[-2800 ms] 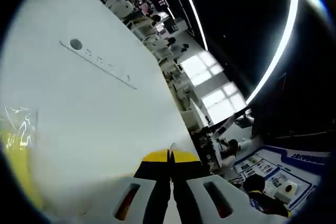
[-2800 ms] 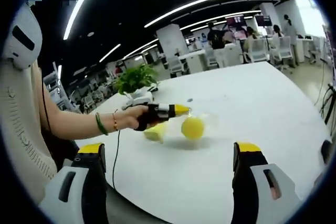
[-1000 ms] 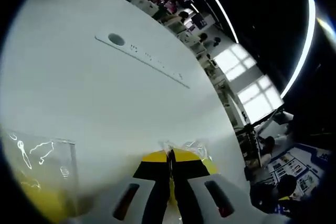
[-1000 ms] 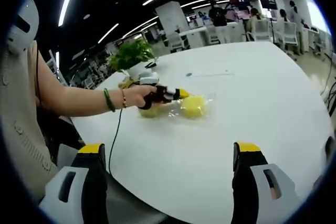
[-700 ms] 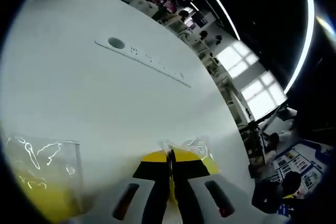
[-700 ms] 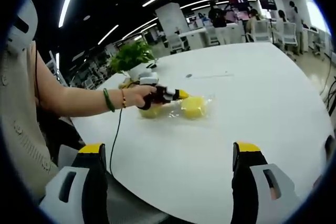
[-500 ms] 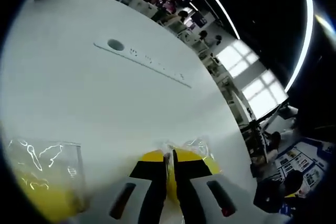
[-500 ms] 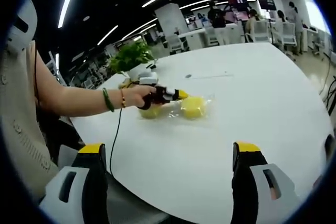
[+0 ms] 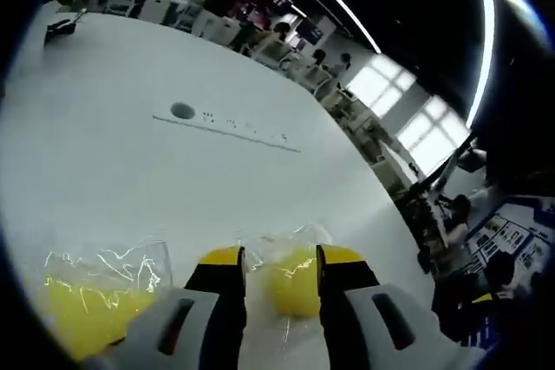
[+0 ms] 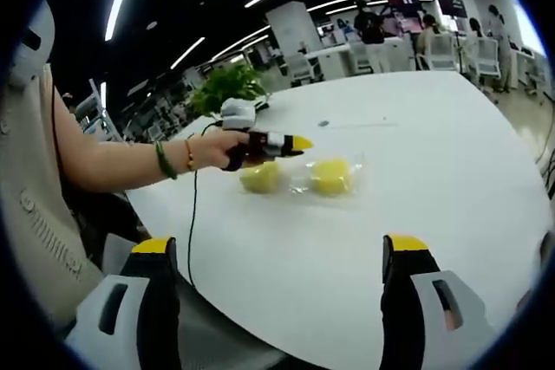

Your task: Compare the silicone blocks by pressing each to a similar depth, holding the contact briefly, and releasing to observe deformation and rebound differences across the visible hardness samples.

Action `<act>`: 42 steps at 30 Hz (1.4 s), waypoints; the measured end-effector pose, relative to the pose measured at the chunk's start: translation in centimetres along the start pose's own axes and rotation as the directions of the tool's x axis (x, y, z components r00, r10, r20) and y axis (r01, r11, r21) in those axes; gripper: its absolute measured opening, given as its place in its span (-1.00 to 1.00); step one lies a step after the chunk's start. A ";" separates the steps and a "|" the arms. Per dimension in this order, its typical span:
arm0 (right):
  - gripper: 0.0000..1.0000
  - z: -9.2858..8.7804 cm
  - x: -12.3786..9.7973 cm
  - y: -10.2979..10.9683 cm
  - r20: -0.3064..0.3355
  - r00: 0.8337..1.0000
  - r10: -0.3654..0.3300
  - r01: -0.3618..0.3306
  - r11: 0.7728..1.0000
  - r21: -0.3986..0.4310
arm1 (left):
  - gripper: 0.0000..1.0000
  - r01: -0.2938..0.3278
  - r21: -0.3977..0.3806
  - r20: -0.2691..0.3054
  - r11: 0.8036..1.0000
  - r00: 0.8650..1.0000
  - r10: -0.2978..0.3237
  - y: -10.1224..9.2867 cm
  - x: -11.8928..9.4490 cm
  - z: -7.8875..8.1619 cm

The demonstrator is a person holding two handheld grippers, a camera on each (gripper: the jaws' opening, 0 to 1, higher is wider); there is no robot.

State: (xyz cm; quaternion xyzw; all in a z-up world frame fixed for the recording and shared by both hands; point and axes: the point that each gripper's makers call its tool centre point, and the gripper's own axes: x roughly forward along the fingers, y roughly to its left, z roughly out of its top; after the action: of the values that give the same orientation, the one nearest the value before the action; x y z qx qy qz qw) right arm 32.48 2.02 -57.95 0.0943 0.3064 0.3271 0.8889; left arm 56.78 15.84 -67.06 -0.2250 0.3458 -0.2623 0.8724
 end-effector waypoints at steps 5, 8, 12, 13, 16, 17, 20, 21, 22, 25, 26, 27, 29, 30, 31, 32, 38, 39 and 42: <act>0.82 1.0 -0.4 1.5 0.029 0.999 0.031 -0.031 0.999 -0.027 | -0.36 0.038 0.120 0.017 0.992 0.999 -0.041 -2.8 -4.4 0.1; 0.81 2.1 -0.7 2.7 0.061 0.996 0.062 -0.059 0.997 -0.048 | -0.33 0.053 0.160 0.037 0.986 0.998 -0.059 -4.3 -6.7 0.1; 0.80 3.9 -1.2 4.6 0.130 0.987 0.099 -0.085 0.991 -0.107 | -0.26 0.103 0.224 0.093 0.969 0.988 -0.126 -7.0 -10.7 0.3; 0.80 4.1 -1.4 5.1 0.137 0.985 0.107 -0.090 0.989 -0.121 | -0.25 0.114 0.216 0.102 0.970 0.985 -0.138 -7.5 -11.5 0.2; 0.81 4.7 -1.8 6.4 0.159 0.977 0.139 -0.117 0.983 -0.140 | -0.26 0.124 0.262 0.141 0.957 0.976 -0.165 -8.9 -14.6 0.2; 0.82 4.8 -1.9 7.0 0.160 0.976 0.150 -0.126 0.980 -0.152 | -0.25 0.117 0.271 0.154 0.955 0.975 -0.163 -9.1 -15.3 0.2; 0.82 5.2 -2.3 7.8 0.175 0.971 0.164 -0.134 0.976 -0.174 | -0.22 0.099 0.303 0.188 0.948 0.969 -0.162 -9.6 -18.0 0.1; 0.82 5.4 -2.5 8.3 0.184 0.967 0.176 -0.143 0.973 -0.182 | -0.22 0.098 0.307 0.197 0.947 0.967 -0.164 -9.8 -18.6 0.1; 0.82 5.6 -2.6 8.5 0.194 0.964 0.183 -0.147 0.971 -0.186 | -0.21 0.100 0.309 0.201 0.946 0.965 -0.168 -10.0 -19.3 -0.1; 0.82 5.9 -2.9 9.3 0.198 0.960 0.200 -0.159 0.966 -0.205 | -0.21 0.083 0.314 0.211 0.946 0.965 -0.155 -9.7 -21.1 -1.0; 0.81 6.1 -3.2 9.2 0.206 0.958 0.200 -0.156 0.965 -0.212 | -0.19 0.084 0.298 0.215 0.951 0.965 -0.153 -9.6 -21.9 -1.6; 0.80 6.4 -3.3 9.0 0.223 0.956 0.192 -0.145 0.966 -0.215 | -0.15 0.077 0.304 0.215 0.950 0.965 -0.147 -9.5 -22.3 -2.0; 0.77 7.2 -3.9 8.6 0.263 0.947 0.183 -0.128 0.969 -0.211 | -0.10 0.059 0.302 0.222 0.951 0.966 -0.131 -9.1 -23.4 -2.7; 0.77 7.4 -4.2 8.4 0.272 0.944 0.184 -0.131 0.970 -0.203 | -0.08 0.060 0.287 0.219 0.956 0.967 -0.127 -8.9 -23.9 -3.1; 0.77 7.6 -4.3 8.4 0.277 0.943 0.184 -0.130 0.971 -0.199 | -0.07 0.066 0.267 0.214 0.962 0.969 -0.126 -8.8 -24.3 -3.3; 0.77 7.7 -4.5 8.4 0.280 0.942 0.185 -0.132 0.971 -0.200 | -0.05 0.076 0.236 0.219 0.969 0.967 -0.130 -8.8 -24.6 -3.5; 0.78 8.0 -5.1 7.3 0.292 0.942 0.164 -0.109 0.975 -0.193 | 0.04 0.109 0.172 0.271 0.979 0.950 -0.153 -9.3 -26.6 -3.7; 0.79 8.0 -5.2 7.0 0.294 0.942 0.161 -0.108 0.976 -0.187 | 0.06 0.110 0.174 0.273 0.979 0.950 -0.155 -9.4 -26.9 -3.7; 0.80 7.7 -5.0 6.6 0.284 0.947 0.152 -0.103 0.978 -0.181 | 0.11 0.120 0.193 0.279 0.974 0.945 -0.171 -9.9 -27.7 -3.7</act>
State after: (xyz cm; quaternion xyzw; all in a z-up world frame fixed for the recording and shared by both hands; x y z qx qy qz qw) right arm 30.65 4.13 -46.97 0.0884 0.1352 0.3903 0.9064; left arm 33.83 24.44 -50.40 -0.2098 0.1705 -0.3189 0.9084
